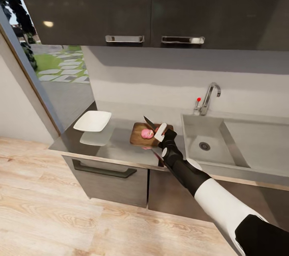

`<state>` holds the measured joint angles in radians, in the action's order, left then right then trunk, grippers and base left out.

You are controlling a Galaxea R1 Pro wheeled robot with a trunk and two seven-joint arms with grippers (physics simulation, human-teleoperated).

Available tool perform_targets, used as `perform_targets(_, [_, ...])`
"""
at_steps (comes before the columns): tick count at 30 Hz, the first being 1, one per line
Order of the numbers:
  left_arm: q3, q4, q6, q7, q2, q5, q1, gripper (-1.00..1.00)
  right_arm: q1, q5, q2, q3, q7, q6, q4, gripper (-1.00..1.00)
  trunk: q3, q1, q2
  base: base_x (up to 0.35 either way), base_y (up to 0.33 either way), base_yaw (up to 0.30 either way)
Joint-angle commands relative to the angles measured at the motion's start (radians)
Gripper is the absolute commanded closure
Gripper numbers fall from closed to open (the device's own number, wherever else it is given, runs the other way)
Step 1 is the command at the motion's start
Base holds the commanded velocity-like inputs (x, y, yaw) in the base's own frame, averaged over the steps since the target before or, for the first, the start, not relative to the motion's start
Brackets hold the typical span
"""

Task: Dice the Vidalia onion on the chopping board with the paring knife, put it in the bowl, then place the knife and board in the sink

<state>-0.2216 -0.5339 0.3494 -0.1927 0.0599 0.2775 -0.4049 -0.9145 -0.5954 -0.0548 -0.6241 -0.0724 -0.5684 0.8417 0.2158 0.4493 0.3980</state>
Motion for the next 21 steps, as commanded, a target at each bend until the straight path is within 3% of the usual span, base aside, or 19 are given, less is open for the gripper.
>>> perform_targets(1, [-0.008, -0.002, 0.002, -0.008, 0.001, 0.006, 0.000, -1.00, -0.001, -0.001, 0.001, -0.004, -0.003, -0.007, 0.000, 1.00, 0.002, 0.001, 0.002, 0.022, 0.000, 0.000])
perform_targets(21, [-0.008, 0.006, 0.002, -0.008, 0.001, 0.006, 0.000, -1.00, -0.001, 0.005, 0.001, -0.005, 0.000, -0.010, -0.013, 1.00, 0.018, 0.001, 0.002, -0.030, 0.025, 0.000])
